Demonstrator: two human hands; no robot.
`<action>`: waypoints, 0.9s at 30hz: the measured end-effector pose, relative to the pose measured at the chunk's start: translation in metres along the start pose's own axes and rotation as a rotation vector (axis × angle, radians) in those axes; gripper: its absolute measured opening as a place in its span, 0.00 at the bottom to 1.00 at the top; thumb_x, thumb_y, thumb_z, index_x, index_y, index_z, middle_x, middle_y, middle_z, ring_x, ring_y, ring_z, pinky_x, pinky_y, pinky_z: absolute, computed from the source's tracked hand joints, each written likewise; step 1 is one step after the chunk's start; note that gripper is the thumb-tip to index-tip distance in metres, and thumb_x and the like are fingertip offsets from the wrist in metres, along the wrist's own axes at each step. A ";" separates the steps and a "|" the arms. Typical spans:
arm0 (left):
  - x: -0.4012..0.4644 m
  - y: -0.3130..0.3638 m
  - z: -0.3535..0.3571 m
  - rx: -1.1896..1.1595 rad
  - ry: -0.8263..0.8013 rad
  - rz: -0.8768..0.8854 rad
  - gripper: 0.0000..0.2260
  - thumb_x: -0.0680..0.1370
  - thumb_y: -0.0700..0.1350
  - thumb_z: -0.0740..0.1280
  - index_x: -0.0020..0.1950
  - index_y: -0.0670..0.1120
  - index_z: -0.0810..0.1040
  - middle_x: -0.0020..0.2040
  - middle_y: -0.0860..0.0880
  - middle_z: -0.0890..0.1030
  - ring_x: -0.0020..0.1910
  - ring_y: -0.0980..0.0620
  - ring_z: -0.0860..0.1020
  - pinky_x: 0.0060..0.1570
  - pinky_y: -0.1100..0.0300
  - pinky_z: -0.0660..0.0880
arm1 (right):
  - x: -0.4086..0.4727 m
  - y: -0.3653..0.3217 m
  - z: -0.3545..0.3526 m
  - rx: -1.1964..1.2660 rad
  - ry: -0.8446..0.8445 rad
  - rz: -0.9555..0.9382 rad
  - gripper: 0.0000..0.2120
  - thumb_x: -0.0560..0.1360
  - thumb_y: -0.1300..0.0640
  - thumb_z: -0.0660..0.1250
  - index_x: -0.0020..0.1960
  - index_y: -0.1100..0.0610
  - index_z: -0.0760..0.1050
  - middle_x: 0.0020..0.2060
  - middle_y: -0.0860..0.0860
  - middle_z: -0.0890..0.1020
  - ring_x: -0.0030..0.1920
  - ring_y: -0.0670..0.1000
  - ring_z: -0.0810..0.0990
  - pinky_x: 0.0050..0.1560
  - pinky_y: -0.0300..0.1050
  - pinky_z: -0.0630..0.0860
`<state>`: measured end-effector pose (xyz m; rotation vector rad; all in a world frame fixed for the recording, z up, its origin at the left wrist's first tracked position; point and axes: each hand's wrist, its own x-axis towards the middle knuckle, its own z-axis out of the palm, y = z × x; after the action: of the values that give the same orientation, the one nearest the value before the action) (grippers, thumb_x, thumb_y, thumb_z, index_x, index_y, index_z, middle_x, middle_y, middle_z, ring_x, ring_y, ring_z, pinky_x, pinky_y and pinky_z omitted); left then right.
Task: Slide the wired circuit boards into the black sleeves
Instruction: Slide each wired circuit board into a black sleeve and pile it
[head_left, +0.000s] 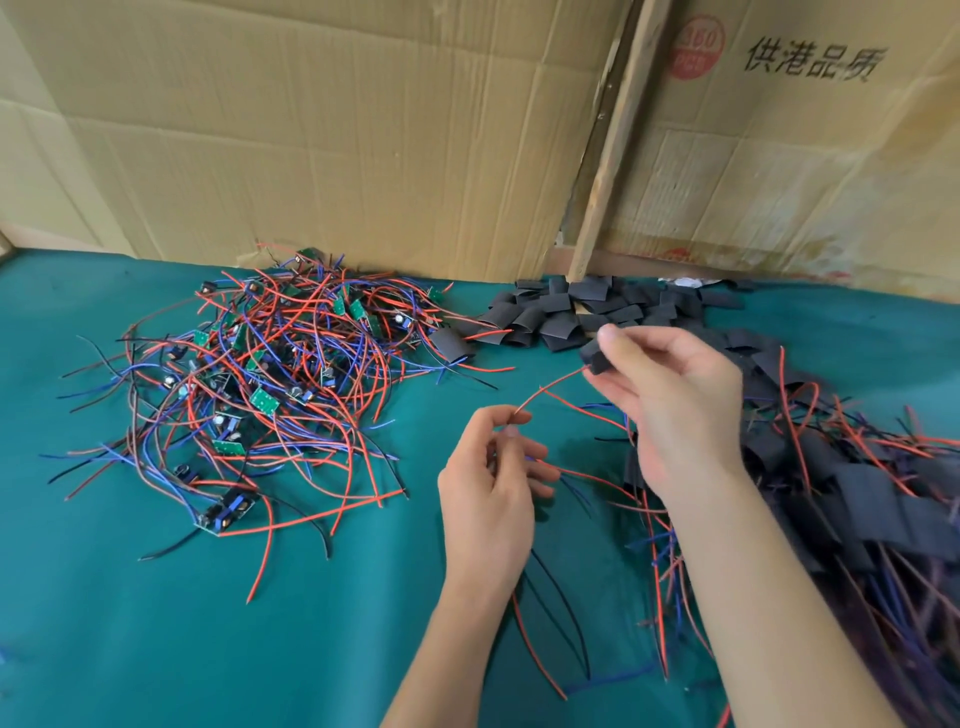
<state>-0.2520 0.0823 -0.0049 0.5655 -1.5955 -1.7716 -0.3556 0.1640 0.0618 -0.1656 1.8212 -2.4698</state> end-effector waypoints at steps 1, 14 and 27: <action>0.000 0.000 0.000 -0.006 0.000 0.000 0.12 0.84 0.36 0.57 0.51 0.48 0.78 0.38 0.42 0.82 0.33 0.44 0.83 0.33 0.57 0.78 | -0.003 0.002 0.003 -0.013 -0.040 0.021 0.05 0.73 0.64 0.77 0.45 0.61 0.81 0.39 0.57 0.84 0.42 0.55 0.85 0.47 0.49 0.85; -0.002 0.006 -0.004 -0.081 -0.107 -0.046 0.10 0.83 0.35 0.60 0.61 0.47 0.70 0.45 0.45 0.86 0.39 0.45 0.86 0.35 0.59 0.79 | -0.014 0.019 0.006 -0.175 -0.405 0.205 0.10 0.69 0.70 0.77 0.47 0.62 0.81 0.36 0.57 0.85 0.37 0.56 0.84 0.35 0.44 0.80; -0.001 0.004 -0.004 -0.064 -0.090 -0.088 0.04 0.78 0.34 0.71 0.48 0.42 0.82 0.40 0.44 0.86 0.38 0.49 0.86 0.38 0.59 0.81 | 0.001 0.012 -0.009 -0.174 -0.236 0.030 0.09 0.69 0.67 0.78 0.44 0.57 0.82 0.38 0.55 0.87 0.42 0.54 0.88 0.46 0.48 0.83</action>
<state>-0.2478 0.0796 -0.0018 0.5391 -1.5895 -1.9307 -0.3581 0.1691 0.0478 -0.4165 1.9159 -2.1637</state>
